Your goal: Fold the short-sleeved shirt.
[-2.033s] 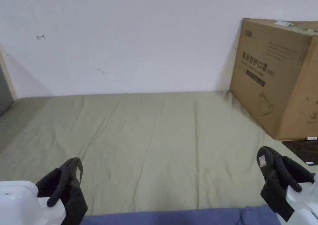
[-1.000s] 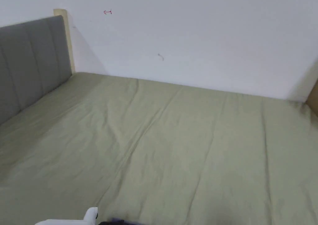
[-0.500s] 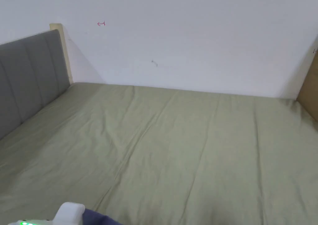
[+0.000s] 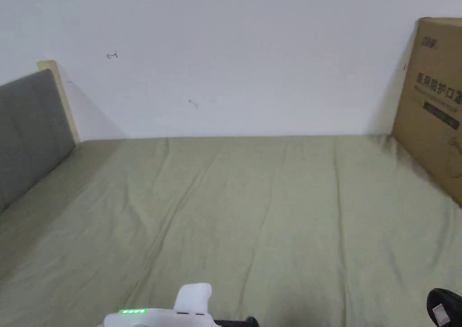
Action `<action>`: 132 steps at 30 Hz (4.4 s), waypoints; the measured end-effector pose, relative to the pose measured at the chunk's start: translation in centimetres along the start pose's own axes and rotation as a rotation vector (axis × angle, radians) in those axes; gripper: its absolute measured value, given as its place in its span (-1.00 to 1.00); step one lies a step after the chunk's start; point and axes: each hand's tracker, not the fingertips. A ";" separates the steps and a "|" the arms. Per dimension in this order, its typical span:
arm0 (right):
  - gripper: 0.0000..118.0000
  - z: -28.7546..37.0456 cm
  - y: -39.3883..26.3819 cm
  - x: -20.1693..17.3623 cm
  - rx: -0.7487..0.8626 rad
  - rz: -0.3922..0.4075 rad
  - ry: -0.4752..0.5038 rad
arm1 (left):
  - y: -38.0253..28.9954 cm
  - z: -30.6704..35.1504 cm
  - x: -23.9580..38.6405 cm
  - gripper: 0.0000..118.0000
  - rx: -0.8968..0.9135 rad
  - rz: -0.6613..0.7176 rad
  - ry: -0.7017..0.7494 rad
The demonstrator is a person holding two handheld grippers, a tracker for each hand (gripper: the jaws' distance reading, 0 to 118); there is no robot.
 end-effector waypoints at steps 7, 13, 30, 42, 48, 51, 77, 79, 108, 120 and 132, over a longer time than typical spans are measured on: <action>-1.00 0.8 -0.3 2.0 0.006 -0.028 -0.024 | 0.0 0.7 -3.2 0.91 0.068 0.072 0.105; -1.00 -0.1 -1.2 2.5 -0.011 -0.054 -0.015 | -1.8 -1.3 -2.5 -0.99 -0.022 -0.024 0.194; -1.00 -1.3 -1.7 1.9 -0.084 -0.076 -0.011 | -1.1 -2.1 -2.0 -0.99 0.043 0.164 -0.375; -1.00 -3.6 -1.9 -1.3 -0.105 -0.076 0.061 | -2.5 4.4 -17.8 0.99 -0.056 0.332 -0.183; -1.00 -5.9 -1.9 -2.3 -0.166 -0.089 0.069 | -5.2 -2.2 -21.9 1.00 -0.094 0.603 -0.527; -1.00 -6.8 -1.8 -2.9 -0.202 -0.099 0.082 | -5.3 -5.3 -21.8 1.00 -0.013 0.607 -0.704; -1.00 -3.0 -1.0 -3.1 -0.118 -0.136 0.151 | 0.4 8.0 -6.7 -0.88 -0.135 -0.106 0.508; -1.00 -2.3 -0.9 -2.6 -0.111 -0.139 0.147 | 1.1 6.6 -4.4 -0.87 -0.110 -0.017 0.356; -1.00 -0.6 -1.0 4.5 -0.058 -0.278 0.056 | 0.3 -9.0 7.9 -0.93 -0.211 -0.092 0.017; -1.00 -1.3 -1.2 4.5 -0.112 -0.313 0.042 | -4.9 -12.9 4.8 -0.96 -0.316 0.391 -0.376; -1.00 2.9 7.2 -1.1 0.264 -0.066 0.141 | -1.5 15.8 12.6 -0.96 0.741 -0.223 0.231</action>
